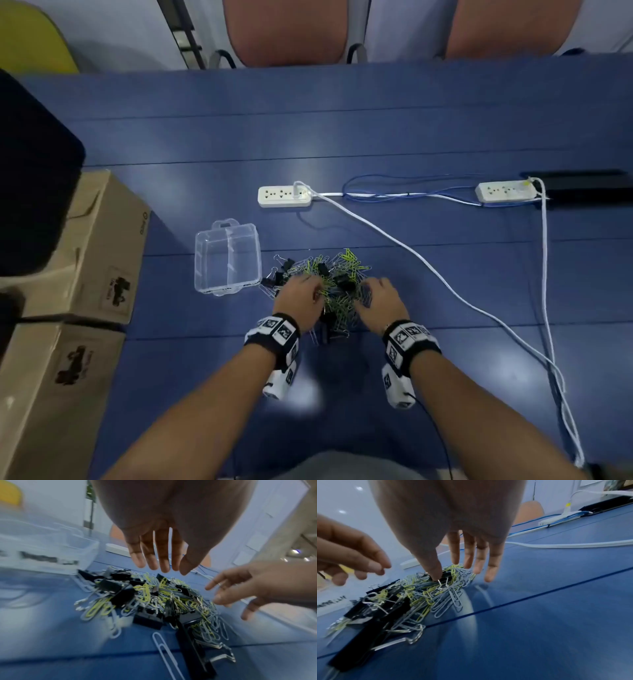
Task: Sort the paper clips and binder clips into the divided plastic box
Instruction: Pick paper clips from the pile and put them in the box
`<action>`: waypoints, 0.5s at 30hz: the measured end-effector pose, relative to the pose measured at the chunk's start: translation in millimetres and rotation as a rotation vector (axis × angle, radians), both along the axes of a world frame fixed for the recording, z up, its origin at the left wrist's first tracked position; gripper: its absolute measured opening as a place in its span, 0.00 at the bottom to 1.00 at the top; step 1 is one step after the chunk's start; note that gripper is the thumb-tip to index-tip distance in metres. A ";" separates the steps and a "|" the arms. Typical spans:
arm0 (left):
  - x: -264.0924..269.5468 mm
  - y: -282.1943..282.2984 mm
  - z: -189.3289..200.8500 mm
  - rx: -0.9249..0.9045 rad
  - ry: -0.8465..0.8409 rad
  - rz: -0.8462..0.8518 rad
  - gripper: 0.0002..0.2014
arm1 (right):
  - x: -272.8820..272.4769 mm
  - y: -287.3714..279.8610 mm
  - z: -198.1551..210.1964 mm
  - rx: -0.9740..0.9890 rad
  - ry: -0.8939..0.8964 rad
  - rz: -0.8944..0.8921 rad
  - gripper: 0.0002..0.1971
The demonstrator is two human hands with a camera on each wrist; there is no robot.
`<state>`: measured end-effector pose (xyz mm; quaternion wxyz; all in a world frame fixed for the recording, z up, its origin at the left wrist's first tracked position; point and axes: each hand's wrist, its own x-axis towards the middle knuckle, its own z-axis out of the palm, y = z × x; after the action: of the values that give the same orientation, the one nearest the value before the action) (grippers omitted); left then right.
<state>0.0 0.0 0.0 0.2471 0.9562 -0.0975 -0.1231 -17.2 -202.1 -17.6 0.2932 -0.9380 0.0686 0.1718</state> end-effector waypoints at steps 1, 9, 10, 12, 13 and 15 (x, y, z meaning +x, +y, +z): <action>6.1 -5.5 -2.6 0.009 -0.035 -0.035 0.07 | 6.0 -0.2 -3.0 -0.021 0.002 -0.012 0.31; 26.2 -32.4 -25.0 0.325 0.012 -0.110 0.31 | 14.4 9.9 -18.5 -0.176 0.150 -0.021 0.56; 28.5 -33.4 -25.6 0.336 0.023 -0.104 0.32 | 13.2 12.3 -20.6 -0.134 0.137 -0.046 0.52; 32.9 -34.0 -25.8 0.338 0.039 -0.105 0.30 | 11.2 15.1 -25.0 -0.054 0.110 -0.078 0.41; 35.1 -34.2 -24.3 0.328 0.044 -0.097 0.28 | 10.6 16.0 -24.9 -0.029 0.105 -0.087 0.36; 37.6 -33.7 -23.0 0.279 0.071 -0.072 0.23 | 9.2 18.1 -22.6 0.004 0.109 -0.111 0.28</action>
<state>37.6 -33.7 -23.0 0.1107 0.9722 -0.1047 -0.1780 -8.1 -184.0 -40.2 0.2999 -0.9215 0.1358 0.2062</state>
